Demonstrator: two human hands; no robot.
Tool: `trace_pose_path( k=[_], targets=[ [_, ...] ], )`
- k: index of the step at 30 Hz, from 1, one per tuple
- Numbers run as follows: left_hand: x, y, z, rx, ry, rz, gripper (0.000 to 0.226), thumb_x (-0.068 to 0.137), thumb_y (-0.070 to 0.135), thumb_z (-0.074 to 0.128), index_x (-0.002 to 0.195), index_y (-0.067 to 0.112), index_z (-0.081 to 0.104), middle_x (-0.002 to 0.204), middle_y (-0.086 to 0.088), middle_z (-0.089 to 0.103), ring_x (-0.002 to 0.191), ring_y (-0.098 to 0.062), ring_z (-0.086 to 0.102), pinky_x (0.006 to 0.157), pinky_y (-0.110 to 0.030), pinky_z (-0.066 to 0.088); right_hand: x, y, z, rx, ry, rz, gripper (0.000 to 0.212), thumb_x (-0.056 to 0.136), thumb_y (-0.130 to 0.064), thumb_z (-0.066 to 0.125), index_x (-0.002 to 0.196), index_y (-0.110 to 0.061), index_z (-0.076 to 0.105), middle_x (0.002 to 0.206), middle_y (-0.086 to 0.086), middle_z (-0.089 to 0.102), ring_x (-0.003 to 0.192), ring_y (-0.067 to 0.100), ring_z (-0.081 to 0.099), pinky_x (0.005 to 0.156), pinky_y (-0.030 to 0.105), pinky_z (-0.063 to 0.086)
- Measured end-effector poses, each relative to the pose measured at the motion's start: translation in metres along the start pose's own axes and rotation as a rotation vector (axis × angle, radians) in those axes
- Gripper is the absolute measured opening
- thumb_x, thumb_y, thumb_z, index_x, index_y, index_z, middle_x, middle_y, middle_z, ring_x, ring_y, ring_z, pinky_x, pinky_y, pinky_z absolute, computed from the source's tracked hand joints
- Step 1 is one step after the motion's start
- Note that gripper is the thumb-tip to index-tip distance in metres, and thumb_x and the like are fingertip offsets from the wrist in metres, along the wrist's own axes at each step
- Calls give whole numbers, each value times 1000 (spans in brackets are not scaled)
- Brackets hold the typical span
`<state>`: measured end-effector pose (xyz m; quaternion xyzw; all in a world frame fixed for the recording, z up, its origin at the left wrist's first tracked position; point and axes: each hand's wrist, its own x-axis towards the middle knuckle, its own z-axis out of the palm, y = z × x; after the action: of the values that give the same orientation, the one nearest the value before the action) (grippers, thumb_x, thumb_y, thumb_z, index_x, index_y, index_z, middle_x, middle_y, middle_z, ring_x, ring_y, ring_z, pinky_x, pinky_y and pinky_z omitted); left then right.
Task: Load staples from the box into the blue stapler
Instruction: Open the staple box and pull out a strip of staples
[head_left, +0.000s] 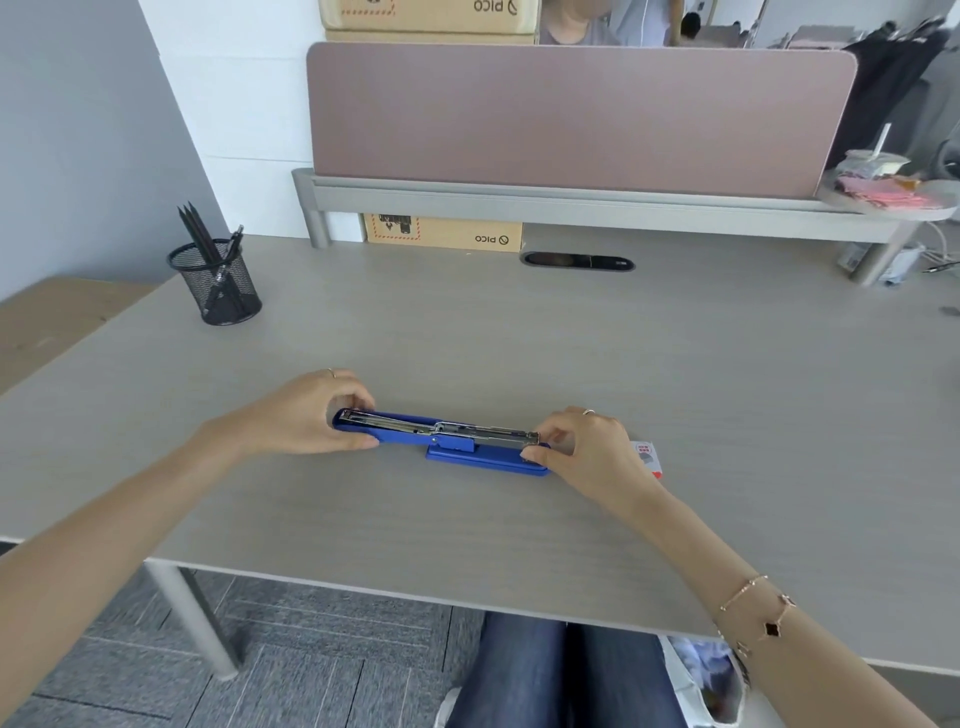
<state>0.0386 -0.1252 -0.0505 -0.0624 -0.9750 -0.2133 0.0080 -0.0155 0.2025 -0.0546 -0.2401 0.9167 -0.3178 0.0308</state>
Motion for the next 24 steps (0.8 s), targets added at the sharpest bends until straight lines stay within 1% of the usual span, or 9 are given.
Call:
trace_pose_path(
  k=[3,4,6,8,11,14,17,20,24],
  targets=[
    [14,36,-2,14,-26,78,54,66,70,62,109,39,55,105,26,55,104,11,48,92,-19,40,-3,5,-12,-41,-44,-11,28,77,-41,68,99,-23,66,102,-10,64,87,12,53,90,28,38],
    [21,52,0,23,-33,114,58,68,72,59,114,38,53,108,27,54,107,12,46,95,-18,38,-6,9,-19,-13,-46,-2,32,76,-42,69,103,-25,65,102,-14,61,90,12,56,94,33,41],
    [35,85,11,48,-55,187,59,72,70,57,120,36,52,112,25,53,110,8,46,96,-18,36,-14,19,-35,24,-11,25,37,74,-42,70,107,-25,63,105,-14,57,104,13,55,100,38,41],
    [48,114,27,65,-73,253,56,76,63,60,122,32,51,117,19,54,112,1,47,96,-20,37,-24,31,-48,-1,27,47,37,76,-39,70,110,-26,61,114,-7,57,116,14,46,102,34,37],
    [62,148,52,82,-96,317,54,77,56,65,121,27,54,119,12,57,111,-5,49,95,-22,38,-37,42,-57,-40,36,70,37,77,-33,69,111,-24,61,118,-2,56,117,16,45,101,33,38],
    [69,166,70,118,-85,343,57,75,60,64,120,26,56,115,12,58,107,-7,50,85,-18,33,-44,51,-57,-83,53,87,44,76,-32,71,116,-21,58,117,2,58,114,20,48,98,32,40],
    [72,173,83,152,-32,358,54,73,66,61,111,27,61,102,12,61,99,-10,53,81,-22,38,-46,56,-56,-127,75,112,52,75,-32,71,122,-18,53,115,7,58,112,25,49,95,33,41],
    [74,177,92,131,27,352,46,74,65,61,102,29,64,86,18,53,87,-8,52,74,-21,34,-46,59,-52,-158,50,134,56,75,-32,70,125,-15,50,114,9,58,112,27,48,96,35,41],
    [76,181,96,88,52,357,40,75,61,64,97,27,65,92,13,63,88,-9,55,73,-18,33,-49,65,-48,-14,91,176,58,72,-30,75,122,-18,51,97,1,58,97,17,51,80,23,38]
  ],
)
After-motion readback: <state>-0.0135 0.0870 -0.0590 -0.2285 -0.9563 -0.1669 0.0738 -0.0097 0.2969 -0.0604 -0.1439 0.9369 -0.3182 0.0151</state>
